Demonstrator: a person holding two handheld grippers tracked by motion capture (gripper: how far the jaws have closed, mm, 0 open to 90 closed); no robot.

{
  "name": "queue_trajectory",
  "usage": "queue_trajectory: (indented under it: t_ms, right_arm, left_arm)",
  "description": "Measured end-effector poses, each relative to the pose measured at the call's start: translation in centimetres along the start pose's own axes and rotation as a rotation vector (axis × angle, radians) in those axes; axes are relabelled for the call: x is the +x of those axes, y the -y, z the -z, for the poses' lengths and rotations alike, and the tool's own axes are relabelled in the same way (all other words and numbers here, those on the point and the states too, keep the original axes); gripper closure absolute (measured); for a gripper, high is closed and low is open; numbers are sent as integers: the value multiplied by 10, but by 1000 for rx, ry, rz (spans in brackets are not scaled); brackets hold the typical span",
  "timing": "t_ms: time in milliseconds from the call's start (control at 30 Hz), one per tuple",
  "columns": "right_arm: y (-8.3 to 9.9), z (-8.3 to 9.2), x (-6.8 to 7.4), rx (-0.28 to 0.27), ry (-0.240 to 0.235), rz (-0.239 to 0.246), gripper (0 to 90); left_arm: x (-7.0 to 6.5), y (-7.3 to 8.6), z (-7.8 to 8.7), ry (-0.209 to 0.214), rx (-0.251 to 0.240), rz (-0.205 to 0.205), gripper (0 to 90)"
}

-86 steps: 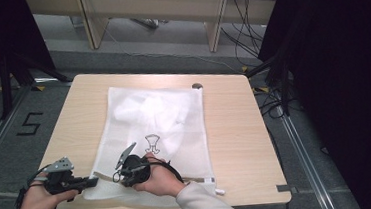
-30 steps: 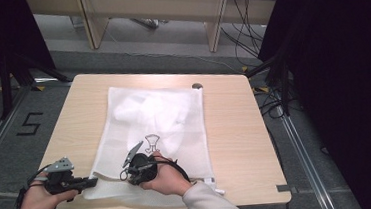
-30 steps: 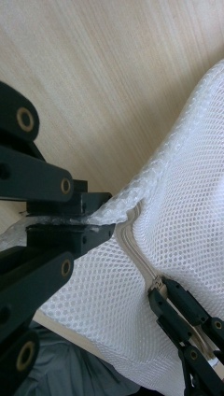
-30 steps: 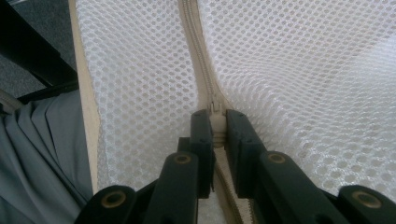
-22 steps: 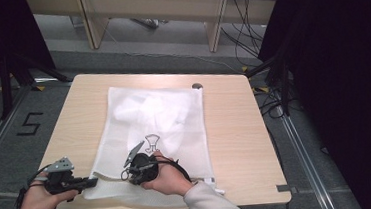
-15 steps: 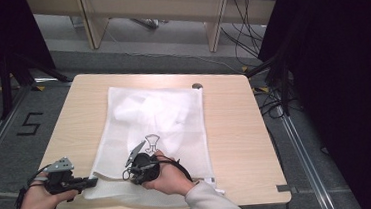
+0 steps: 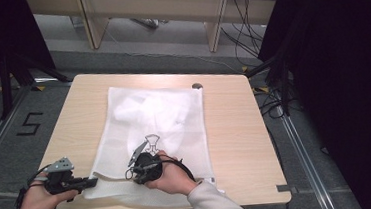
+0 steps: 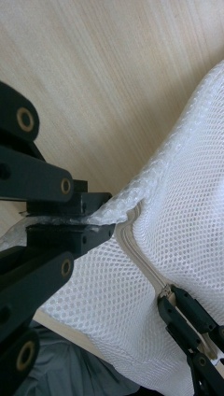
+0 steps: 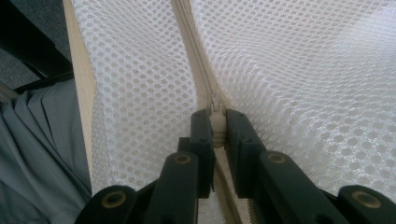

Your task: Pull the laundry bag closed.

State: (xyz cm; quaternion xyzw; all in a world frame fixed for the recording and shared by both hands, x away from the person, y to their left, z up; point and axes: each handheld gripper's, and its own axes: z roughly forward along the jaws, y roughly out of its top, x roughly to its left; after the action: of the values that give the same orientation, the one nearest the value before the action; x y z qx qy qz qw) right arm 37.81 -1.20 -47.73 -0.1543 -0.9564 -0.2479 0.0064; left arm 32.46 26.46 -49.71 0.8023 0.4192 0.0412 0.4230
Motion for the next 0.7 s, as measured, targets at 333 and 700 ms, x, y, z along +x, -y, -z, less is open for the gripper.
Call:
queue_trajectory:
  t_ms: [333,700]
  right_arm:
    - [3,3,-1,8,6,-8,825]
    - [7,7,-3,3,14,-16,825]
  left_arm:
    - [0,0,0,-4,4,1,848]
    - [0,0,-1,3,-2,2,848]
